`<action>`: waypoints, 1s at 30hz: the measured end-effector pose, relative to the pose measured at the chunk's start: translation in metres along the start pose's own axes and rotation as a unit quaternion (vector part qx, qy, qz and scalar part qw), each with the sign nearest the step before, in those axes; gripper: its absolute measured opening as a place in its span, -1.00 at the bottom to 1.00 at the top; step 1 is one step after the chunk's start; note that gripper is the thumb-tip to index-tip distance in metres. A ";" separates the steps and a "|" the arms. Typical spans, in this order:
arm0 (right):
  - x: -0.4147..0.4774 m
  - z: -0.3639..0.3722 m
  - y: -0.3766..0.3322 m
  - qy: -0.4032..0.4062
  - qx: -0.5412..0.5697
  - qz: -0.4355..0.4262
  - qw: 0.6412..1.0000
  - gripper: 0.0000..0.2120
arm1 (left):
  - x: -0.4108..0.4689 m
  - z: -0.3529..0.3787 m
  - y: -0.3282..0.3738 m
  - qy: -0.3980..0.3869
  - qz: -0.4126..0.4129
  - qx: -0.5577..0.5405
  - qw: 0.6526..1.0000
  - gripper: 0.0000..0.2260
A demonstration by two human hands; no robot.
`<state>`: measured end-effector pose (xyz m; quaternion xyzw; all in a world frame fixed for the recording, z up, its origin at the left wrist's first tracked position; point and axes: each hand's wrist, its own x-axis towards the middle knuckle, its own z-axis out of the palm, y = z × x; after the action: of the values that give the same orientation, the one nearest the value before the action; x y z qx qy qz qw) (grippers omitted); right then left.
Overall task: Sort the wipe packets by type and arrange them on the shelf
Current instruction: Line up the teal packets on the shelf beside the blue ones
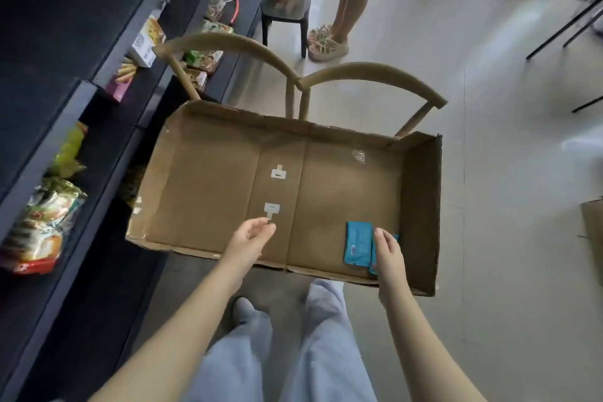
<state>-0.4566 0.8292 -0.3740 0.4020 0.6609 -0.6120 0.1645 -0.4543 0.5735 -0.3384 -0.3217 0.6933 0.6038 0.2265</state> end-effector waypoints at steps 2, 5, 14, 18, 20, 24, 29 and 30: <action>0.035 -0.023 0.013 0.011 -0.008 0.050 0.999 -0.59 | 0.022 0.030 -0.016 -0.015 -0.038 0.028 0.999 -0.72; 0.088 -0.051 0.035 0.010 -0.037 0.107 0.994 -0.46 | 0.052 0.079 -0.038 -0.022 -0.105 0.034 0.994 -0.69; 0.215 -0.077 0.090 -0.009 -0.199 0.133 0.971 -0.41 | 0.144 0.207 -0.095 -0.067 -0.196 0.130 0.970 -0.55; 0.232 -0.067 0.110 0.006 -0.272 0.106 0.956 -0.38 | 0.177 0.244 -0.101 -0.065 -0.191 0.144 0.969 -0.48; 0.235 -0.066 0.114 0.026 -0.309 0.086 0.947 -0.43 | 0.190 0.255 -0.106 -0.047 -0.193 0.137 0.970 -0.48; 0.239 -0.064 0.115 0.028 -0.372 0.077 0.925 -0.56 | 0.200 0.268 -0.120 -0.015 -0.210 0.134 0.968 -0.65; 0.240 -0.059 0.119 0.056 -0.365 0.067 0.927 -0.64 | 0.198 0.268 -0.131 -0.026 -0.206 0.148 0.967 -0.76; 0.240 -0.058 0.121 0.060 -0.353 0.066 0.931 -0.64 | 0.198 0.267 -0.133 -0.025 -0.203 0.142 0.969 -0.77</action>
<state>-0.5017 0.9539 -0.6144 0.3965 0.8151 -0.3013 0.2959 -0.5153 0.7934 -0.6144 -0.4045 0.6865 0.4483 0.4050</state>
